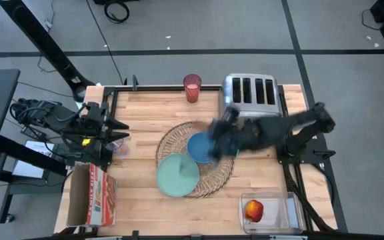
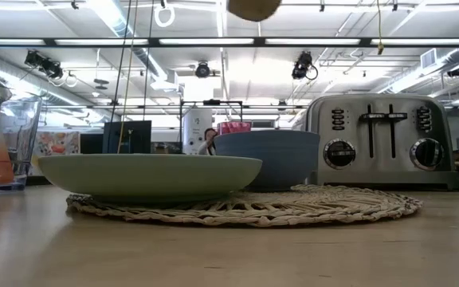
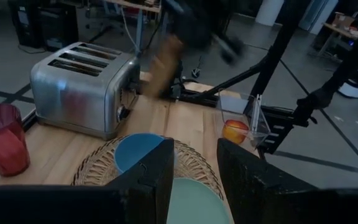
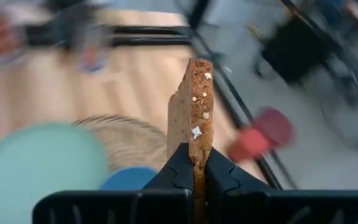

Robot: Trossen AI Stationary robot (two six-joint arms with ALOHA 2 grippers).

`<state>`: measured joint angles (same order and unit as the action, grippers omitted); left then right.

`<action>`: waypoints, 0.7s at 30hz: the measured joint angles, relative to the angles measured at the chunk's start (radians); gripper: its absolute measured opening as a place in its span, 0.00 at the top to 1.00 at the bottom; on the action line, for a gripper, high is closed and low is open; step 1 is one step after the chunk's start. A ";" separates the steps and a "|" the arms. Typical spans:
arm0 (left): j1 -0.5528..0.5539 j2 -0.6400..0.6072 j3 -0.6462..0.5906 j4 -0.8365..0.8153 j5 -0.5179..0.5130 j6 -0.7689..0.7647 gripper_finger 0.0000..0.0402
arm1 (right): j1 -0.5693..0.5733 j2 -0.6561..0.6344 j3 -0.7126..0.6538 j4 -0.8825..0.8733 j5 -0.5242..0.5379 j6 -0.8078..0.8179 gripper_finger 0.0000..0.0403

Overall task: Arrange a breakfast setting
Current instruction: Put the toasted bread on the green plate

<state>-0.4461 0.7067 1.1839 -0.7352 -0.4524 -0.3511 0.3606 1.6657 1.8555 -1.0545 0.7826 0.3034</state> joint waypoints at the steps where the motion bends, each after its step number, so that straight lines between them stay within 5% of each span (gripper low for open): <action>1: 0.000 0.000 0.000 0.008 0.001 0.007 0.68 | 0.030 0.029 -0.016 0.042 -0.002 -0.040 0.97; 7: 0.000 0.000 0.000 0.130 0.009 0.031 0.68 | 0.124 0.231 -0.088 0.303 -0.029 -0.312 0.97; 21: 0.000 0.061 0.000 0.075 0.032 -0.005 0.68 | 0.098 0.546 -0.089 0.484 0.030 -0.509 0.97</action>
<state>-0.4461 0.7677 1.1835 -0.6599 -0.4209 -0.3563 0.4583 2.2115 1.7668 -0.5708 0.8127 -0.2054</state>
